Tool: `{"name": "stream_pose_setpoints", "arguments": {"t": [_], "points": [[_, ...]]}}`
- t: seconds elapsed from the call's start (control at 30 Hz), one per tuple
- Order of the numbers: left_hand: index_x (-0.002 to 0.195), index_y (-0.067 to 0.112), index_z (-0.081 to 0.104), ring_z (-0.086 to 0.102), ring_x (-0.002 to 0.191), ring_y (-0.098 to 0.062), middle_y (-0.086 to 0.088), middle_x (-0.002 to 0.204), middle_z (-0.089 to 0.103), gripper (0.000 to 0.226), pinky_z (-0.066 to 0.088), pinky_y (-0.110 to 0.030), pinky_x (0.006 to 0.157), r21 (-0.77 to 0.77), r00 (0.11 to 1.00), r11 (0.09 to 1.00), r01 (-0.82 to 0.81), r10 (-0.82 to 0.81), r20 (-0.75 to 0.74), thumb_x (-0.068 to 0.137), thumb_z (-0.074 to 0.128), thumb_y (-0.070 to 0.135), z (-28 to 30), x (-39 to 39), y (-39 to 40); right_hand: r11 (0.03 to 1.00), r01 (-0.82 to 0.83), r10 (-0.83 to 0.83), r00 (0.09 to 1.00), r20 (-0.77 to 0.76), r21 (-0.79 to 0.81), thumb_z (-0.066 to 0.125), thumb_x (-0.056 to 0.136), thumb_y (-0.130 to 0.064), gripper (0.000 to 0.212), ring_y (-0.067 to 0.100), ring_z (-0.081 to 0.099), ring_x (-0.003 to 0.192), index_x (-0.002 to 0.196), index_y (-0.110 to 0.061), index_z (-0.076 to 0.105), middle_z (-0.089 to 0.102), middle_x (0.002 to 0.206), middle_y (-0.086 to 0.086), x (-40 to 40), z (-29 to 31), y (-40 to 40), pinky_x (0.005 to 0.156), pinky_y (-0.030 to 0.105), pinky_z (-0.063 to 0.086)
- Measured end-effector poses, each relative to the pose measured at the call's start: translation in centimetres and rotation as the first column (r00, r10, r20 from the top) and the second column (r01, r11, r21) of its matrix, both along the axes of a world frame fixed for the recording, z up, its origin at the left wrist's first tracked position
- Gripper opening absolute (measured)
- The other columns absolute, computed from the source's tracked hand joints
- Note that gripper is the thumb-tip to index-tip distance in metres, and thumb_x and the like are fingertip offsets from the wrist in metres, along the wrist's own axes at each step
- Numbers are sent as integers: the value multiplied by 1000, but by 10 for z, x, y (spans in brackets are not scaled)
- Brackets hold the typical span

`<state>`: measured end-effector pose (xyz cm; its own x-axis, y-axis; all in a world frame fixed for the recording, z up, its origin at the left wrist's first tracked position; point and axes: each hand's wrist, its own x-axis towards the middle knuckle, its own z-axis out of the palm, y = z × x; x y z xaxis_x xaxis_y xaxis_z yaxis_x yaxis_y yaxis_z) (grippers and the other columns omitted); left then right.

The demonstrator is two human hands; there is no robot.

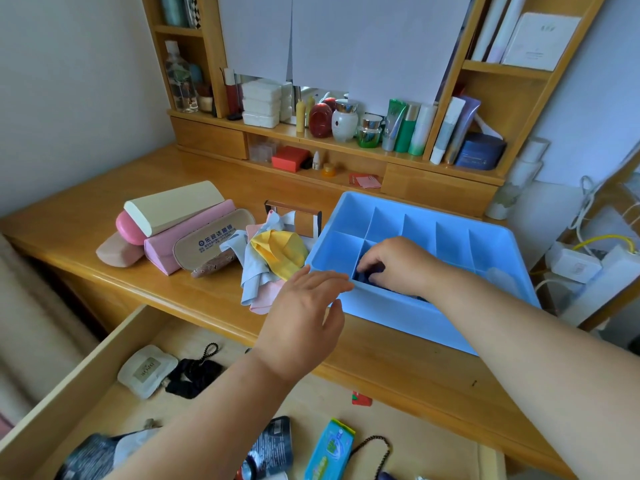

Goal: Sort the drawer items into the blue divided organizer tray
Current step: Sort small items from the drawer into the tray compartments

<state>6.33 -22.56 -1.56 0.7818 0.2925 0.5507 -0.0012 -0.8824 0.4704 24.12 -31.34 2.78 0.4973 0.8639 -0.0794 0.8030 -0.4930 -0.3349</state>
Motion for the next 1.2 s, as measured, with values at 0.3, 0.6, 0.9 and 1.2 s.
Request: {"name": "stream_pose_setpoints", "arguments": {"t": [0.3, 0.6, 0.9, 1.2], "points": [[100, 13, 73, 65, 105, -16, 1, 112, 70, 29, 37, -40, 107, -3, 1000, 1000, 9, -9, -5, 77, 63, -3, -4, 0, 0, 984, -118, 91, 977, -193, -132, 68, 82, -19, 23, -8, 62, 71, 73, -40, 69, 70, 76, -23, 0, 14, 8, 65, 13, 46], [100, 13, 73, 65, 105, -16, 1, 110, 70, 29, 38, -41, 106, 4, 1000, 1000, 3, -3, 10, 77, 64, -4, -4, 1, 0, 973, 91, -33, 965, -260, 214, 70, 78, -3, 29, 5, 59, 61, 71, -26, 54, 61, 71, -12, -7, 2, 1, 54, 12, 42], [111, 14, 70, 58, 118, -15, 0, 124, 64, 33, 33, -44, 112, 6, 997, 999, 48, -48, -67, 83, 60, 0, 4, -9, -2, 828, 347, -184, 910, -371, 440, 63, 87, -15, 20, 10, 68, 77, 74, -29, 67, 71, 80, -5, -8, 23, -27, 76, 26, 51], [103, 12, 71, 64, 94, -15, 4, 102, 68, 23, 48, -23, 81, -95, 982, 993, -67, 49, -183, 85, 61, 2, -42, -104, 7, 756, 23, -15, 1000, -18, 654, 58, 85, -24, 16, 4, 56, 64, 74, -16, 67, 61, 68, -11, -115, -26, -81, 61, 14, 43]]}}
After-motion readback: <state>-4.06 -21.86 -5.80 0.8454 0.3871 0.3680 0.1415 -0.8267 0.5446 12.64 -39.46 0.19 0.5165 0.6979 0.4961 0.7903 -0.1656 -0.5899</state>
